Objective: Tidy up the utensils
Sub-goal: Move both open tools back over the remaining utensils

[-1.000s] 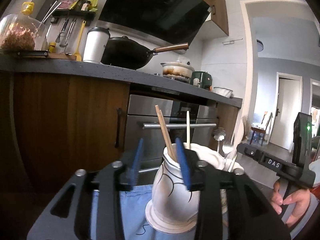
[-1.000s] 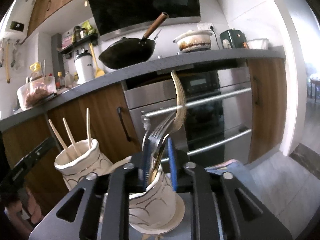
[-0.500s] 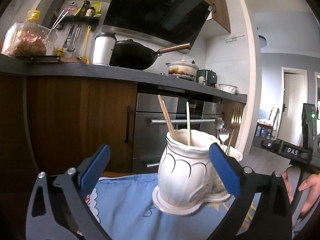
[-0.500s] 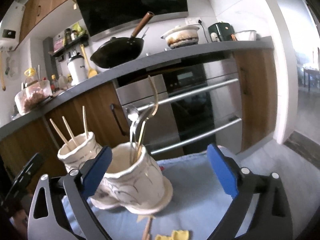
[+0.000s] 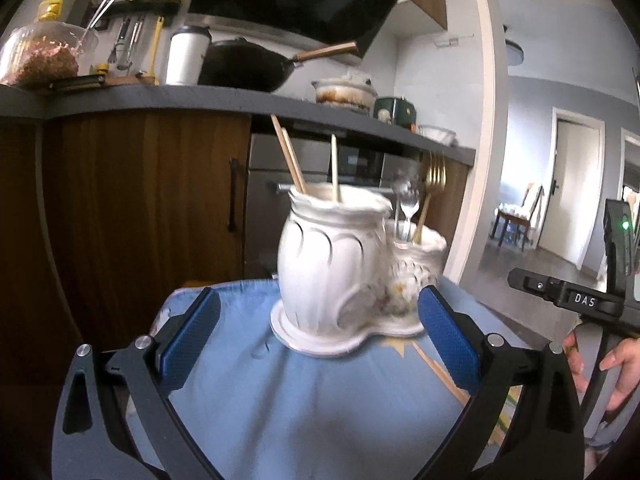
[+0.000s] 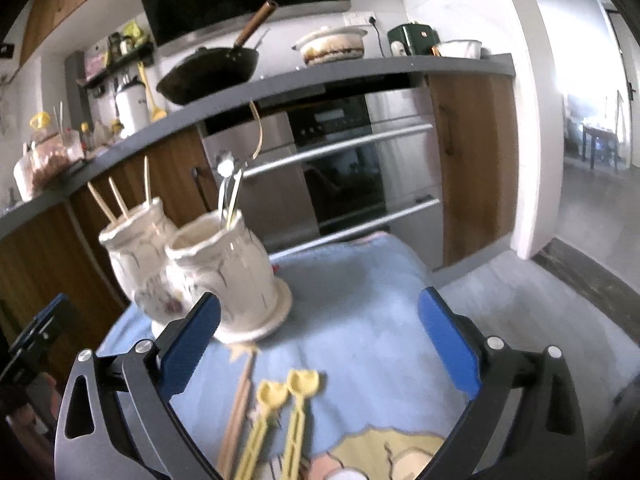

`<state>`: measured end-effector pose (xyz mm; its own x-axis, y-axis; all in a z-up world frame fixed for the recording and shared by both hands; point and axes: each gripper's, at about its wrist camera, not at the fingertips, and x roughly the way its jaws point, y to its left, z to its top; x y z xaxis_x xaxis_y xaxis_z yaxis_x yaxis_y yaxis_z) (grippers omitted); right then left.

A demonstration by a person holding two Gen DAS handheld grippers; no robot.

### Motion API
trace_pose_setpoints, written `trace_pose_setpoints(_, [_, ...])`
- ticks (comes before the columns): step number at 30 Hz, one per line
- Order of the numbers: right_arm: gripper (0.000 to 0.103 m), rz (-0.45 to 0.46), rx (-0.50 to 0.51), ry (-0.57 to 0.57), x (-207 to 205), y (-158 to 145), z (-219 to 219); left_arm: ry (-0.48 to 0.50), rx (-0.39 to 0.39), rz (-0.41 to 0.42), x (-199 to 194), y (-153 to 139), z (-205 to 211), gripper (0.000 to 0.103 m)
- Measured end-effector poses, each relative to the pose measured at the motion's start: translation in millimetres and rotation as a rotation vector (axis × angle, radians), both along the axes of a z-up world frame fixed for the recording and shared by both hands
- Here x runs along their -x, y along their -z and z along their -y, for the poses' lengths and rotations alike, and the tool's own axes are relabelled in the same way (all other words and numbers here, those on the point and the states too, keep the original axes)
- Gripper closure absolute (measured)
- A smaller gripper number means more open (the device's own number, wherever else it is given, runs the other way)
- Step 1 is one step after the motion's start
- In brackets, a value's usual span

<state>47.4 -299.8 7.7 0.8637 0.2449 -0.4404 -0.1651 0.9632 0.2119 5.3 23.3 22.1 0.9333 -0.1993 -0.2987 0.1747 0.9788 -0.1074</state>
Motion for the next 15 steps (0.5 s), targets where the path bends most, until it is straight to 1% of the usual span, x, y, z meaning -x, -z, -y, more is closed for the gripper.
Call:
trace_pose_setpoints(3, [0.005,-0.028,0.051,-0.013,7,6,-4,0.015,-0.002,-0.025,5,5,4,0.006])
trace_pose_setpoints(6, [0.005,-0.066,0.107,-0.030,13,15,-11,0.033,0.000,-0.083,7,14,10,0.006])
trace_pose_setpoints(9, [0.005,-0.110,0.151,-0.045,16,27,-15,0.035,-0.028,-0.128,7,23,16,0.006])
trace_pose_setpoints(11, [0.005,-0.135,0.169,-0.050,17,32,-17,0.033,-0.064,-0.161,6,29,22,0.006])
trace_pose_setpoints(15, [0.005,-0.182,0.189,-0.067,18,43,-19,0.027,-0.071,-0.194,4,34,22,0.006])
